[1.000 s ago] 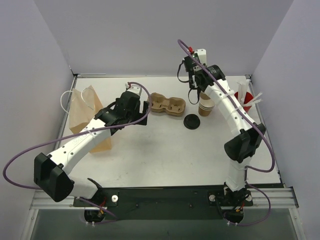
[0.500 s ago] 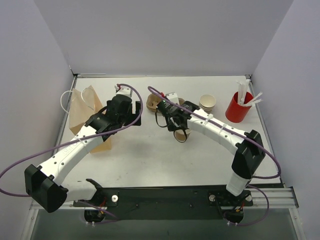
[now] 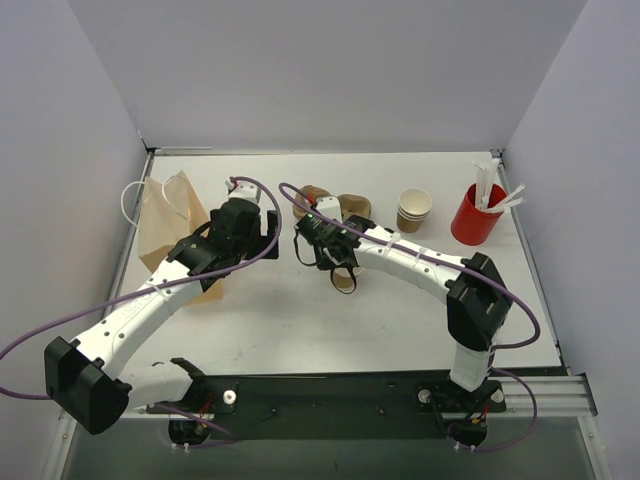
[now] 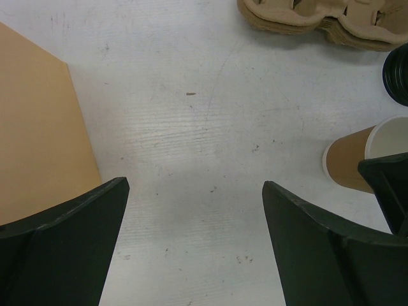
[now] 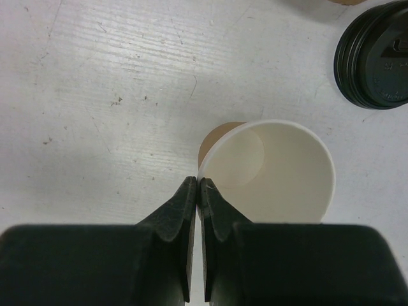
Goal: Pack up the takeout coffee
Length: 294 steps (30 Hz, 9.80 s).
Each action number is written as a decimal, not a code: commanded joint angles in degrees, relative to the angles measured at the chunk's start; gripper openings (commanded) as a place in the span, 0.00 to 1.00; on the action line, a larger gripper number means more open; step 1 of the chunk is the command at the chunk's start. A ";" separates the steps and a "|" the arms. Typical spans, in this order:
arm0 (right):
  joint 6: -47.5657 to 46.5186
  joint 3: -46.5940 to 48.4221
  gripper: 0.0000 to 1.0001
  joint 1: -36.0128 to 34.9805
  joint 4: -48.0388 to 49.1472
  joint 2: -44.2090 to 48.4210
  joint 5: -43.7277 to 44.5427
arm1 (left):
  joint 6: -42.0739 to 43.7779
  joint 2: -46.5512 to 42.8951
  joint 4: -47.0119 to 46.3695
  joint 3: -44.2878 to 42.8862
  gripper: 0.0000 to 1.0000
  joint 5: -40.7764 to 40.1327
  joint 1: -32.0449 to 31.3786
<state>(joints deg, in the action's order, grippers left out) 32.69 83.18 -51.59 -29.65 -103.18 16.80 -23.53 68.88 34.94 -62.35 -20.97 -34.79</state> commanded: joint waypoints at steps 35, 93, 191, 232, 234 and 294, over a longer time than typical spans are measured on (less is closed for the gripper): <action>-7.02 -5.12 0.58 22.84 8.97 8.88 -6.32 | 0.68 -1.47 -5.14 0.74 0.97 2.51 1.12; -13.35 -10.40 0.71 30.32 20.42 -3.17 -11.26 | 0.24 0.02 -5.49 1.88 0.97 3.13 1.65; -9.40 4.72 0.70 5.19 -7.09 -2.73 -6.25 | -1.34 -3.05 -2.68 2.32 0.97 2.16 1.74; -3.60 -12.77 0.70 2.64 3.98 -1.33 0.07 | -2.75 -0.94 -3.12 3.20 0.97 3.22 1.74; -3.42 -13.83 0.70 2.11 4.51 -1.59 1.04 | -2.66 -0.94 -2.95 3.20 0.97 3.13 1.74; -4.39 -9.00 0.91 8.96 5.05 12.91 -11.71 | -3.19 3.45 -5.40 0.21 0.95 15.25 1.74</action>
<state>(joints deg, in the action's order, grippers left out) 28.40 71.77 -42.83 -21.65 -93.27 2.96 -26.44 72.14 32.82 -60.07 -8.21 -33.28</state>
